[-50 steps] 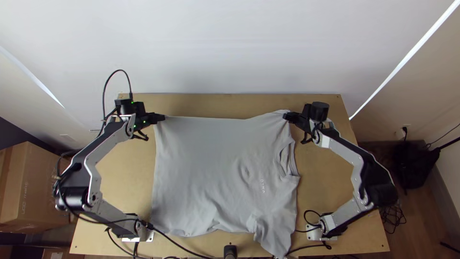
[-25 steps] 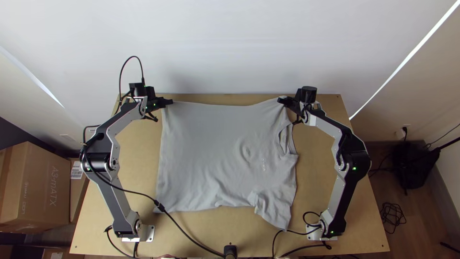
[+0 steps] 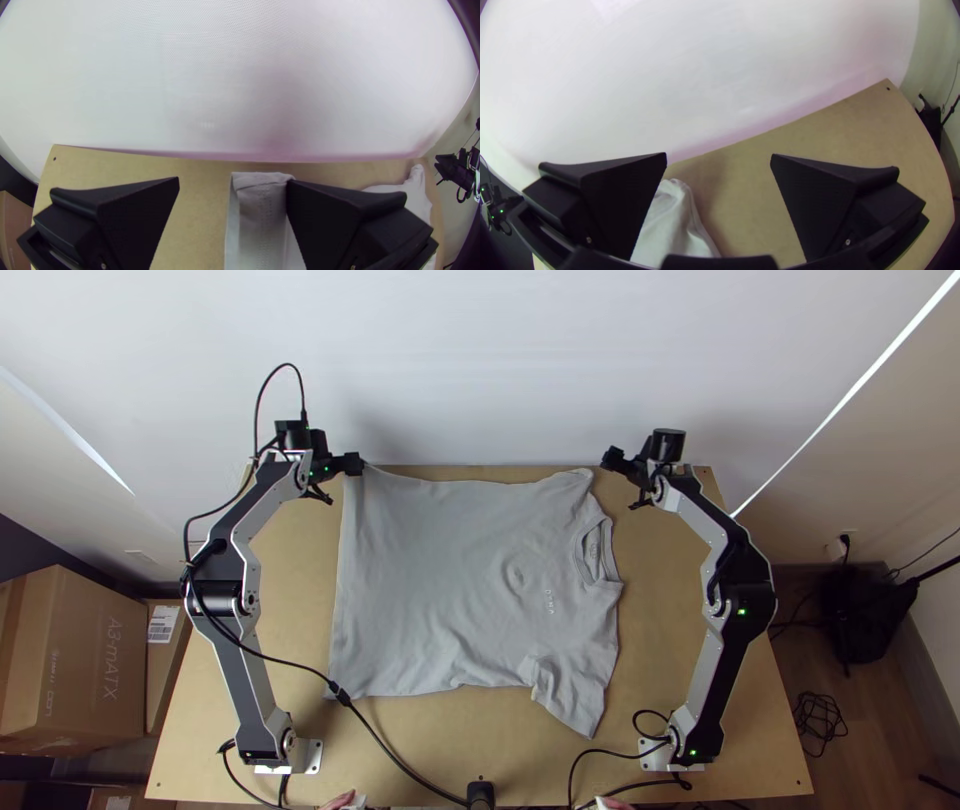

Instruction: Fold the t-shirt

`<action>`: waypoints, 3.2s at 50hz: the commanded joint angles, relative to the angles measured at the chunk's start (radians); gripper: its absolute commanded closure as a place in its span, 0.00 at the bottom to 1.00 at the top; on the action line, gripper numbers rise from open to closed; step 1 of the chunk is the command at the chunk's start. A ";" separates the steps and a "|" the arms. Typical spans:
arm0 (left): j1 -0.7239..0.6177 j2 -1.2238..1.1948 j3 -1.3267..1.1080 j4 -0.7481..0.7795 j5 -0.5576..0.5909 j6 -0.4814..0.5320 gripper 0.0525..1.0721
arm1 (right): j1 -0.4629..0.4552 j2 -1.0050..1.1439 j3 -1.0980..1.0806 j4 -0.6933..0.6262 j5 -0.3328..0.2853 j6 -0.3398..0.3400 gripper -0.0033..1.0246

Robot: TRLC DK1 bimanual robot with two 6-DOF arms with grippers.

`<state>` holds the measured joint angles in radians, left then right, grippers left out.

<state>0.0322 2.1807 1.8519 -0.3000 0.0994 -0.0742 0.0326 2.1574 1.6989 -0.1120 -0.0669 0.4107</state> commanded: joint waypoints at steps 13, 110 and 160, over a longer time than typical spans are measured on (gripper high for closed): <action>0.051 -0.220 0.058 -0.231 0.002 -0.001 0.05 | -0.069 -0.324 0.010 -0.428 -0.017 0.056 0.04; 0.175 -0.888 -0.191 -0.995 0.391 0.083 0.05 | -0.022 -0.855 -1.105 -0.637 -0.370 -0.151 0.83; -0.324 -1.052 -1.059 -1.120 -0.059 0.533 0.06 | 0.032 -0.926 -1.082 -0.638 -0.395 -0.145 0.97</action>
<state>-0.2298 1.0870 0.8398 -1.4528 0.0433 0.5144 0.0708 1.2568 0.6132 -0.7387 -0.4610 0.2539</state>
